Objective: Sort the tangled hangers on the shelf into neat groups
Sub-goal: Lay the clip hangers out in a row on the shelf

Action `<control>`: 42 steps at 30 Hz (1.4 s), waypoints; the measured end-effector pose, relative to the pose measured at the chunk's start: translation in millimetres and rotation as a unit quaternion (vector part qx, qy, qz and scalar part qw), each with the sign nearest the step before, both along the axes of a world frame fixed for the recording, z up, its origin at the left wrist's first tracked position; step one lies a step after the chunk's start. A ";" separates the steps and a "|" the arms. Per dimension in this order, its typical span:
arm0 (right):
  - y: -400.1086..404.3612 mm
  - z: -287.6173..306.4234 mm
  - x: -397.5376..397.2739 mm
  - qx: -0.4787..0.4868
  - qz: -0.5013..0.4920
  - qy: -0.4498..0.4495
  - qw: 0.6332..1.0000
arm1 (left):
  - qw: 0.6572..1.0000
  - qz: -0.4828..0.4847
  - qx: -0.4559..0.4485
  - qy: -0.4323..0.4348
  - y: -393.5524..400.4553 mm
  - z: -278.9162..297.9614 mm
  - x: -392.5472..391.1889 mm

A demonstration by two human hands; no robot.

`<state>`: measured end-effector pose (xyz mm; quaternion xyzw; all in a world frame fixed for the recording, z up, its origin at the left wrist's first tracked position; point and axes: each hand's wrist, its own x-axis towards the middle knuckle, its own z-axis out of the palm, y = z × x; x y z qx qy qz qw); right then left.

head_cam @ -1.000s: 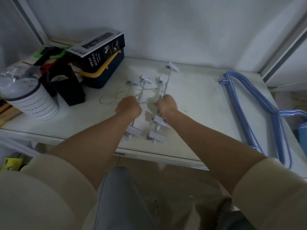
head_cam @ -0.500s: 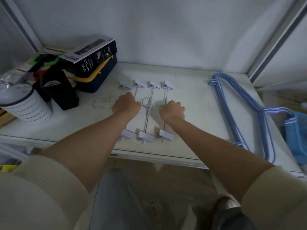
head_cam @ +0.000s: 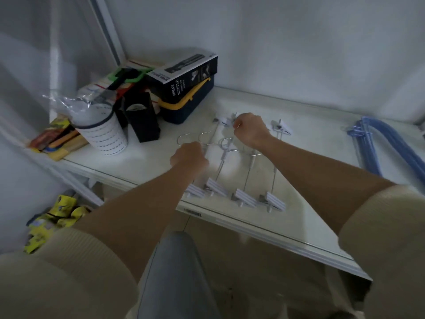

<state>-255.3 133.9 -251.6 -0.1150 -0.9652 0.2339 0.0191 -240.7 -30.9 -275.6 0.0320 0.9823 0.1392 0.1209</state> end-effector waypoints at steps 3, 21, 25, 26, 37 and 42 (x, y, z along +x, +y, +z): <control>-11.0 -3.4 -17.1 0.020 0.039 -0.006 0.999 | 0.999 0.009 0.042 0.005 -3.4 -7.6 -0.2; -6.3 -34.6 -71.8 0.117 0.054 0.015 0.991 | 0.998 -0.011 0.058 0.011 -7.2 -8.8 -11.6; -1.8 -34.2 -67.6 0.176 0.087 0.015 0.980 | 0.999 -0.015 0.031 0.022 -7.3 -7.7 -12.8; -1.5 -33.7 -66.6 0.189 0.088 0.018 0.978 | 0.999 -0.014 0.026 0.023 -8.1 -6.3 -13.3; 31.2 -22.2 -56.9 0.128 0.021 0.035 0.991 | 0.996 -0.041 0.066 0.051 13.7 3.5 -1.3; 48.5 -23.4 -49.6 0.117 0.031 -0.008 0.993 | 0.996 -0.049 0.075 -0.028 41.1 -1.5 11.6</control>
